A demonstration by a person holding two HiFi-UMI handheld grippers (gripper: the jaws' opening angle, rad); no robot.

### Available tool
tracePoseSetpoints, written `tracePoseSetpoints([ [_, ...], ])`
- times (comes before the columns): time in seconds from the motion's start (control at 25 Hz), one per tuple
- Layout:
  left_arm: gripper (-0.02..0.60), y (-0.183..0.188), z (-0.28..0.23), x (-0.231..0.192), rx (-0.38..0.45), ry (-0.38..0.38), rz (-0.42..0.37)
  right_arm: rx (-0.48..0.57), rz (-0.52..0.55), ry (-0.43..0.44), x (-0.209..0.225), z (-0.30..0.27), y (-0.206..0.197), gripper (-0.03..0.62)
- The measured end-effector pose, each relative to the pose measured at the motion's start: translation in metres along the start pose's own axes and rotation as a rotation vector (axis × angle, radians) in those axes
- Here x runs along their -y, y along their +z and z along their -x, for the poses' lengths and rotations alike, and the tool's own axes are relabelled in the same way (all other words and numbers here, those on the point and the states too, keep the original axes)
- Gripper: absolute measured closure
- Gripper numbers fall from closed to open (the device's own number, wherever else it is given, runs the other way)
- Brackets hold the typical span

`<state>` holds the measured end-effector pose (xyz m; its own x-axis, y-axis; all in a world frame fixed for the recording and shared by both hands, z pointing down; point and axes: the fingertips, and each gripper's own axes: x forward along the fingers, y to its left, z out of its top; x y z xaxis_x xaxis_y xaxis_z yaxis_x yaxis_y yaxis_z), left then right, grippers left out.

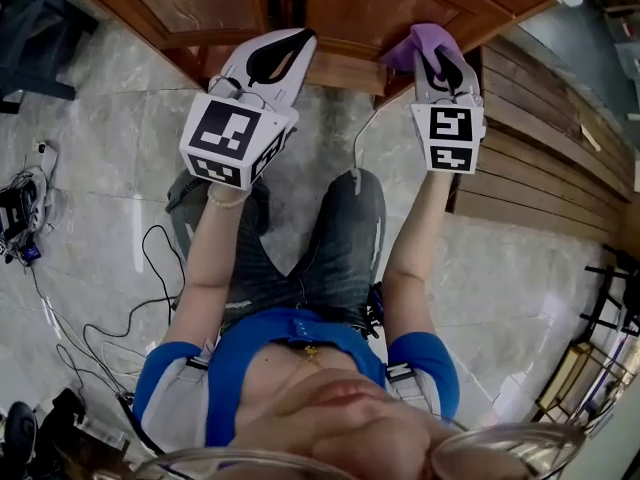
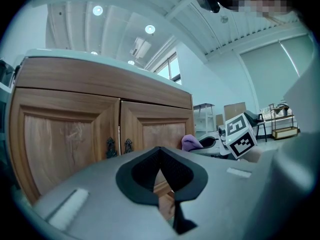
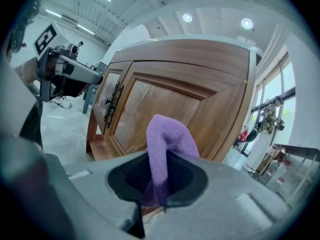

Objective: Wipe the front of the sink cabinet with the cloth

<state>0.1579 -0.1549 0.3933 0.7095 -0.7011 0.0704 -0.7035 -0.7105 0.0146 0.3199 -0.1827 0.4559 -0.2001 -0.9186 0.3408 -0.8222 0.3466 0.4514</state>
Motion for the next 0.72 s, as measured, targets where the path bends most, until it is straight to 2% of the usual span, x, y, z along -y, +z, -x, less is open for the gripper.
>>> tracePoseSetpoints([
  [0.2,0.581,0.0018,0.0039,-0.0045,0.004,0.015,-0.001,0.012,-0.041,-0.008,0.0066,0.0059,-0.0043,0.536],
  [0.72,0.581,0.0024,0.0022,-0.0059,0.011,0.013,0.000,0.039,-0.050,-0.021,0.0034,0.0013,-0.0104,0.536],
])
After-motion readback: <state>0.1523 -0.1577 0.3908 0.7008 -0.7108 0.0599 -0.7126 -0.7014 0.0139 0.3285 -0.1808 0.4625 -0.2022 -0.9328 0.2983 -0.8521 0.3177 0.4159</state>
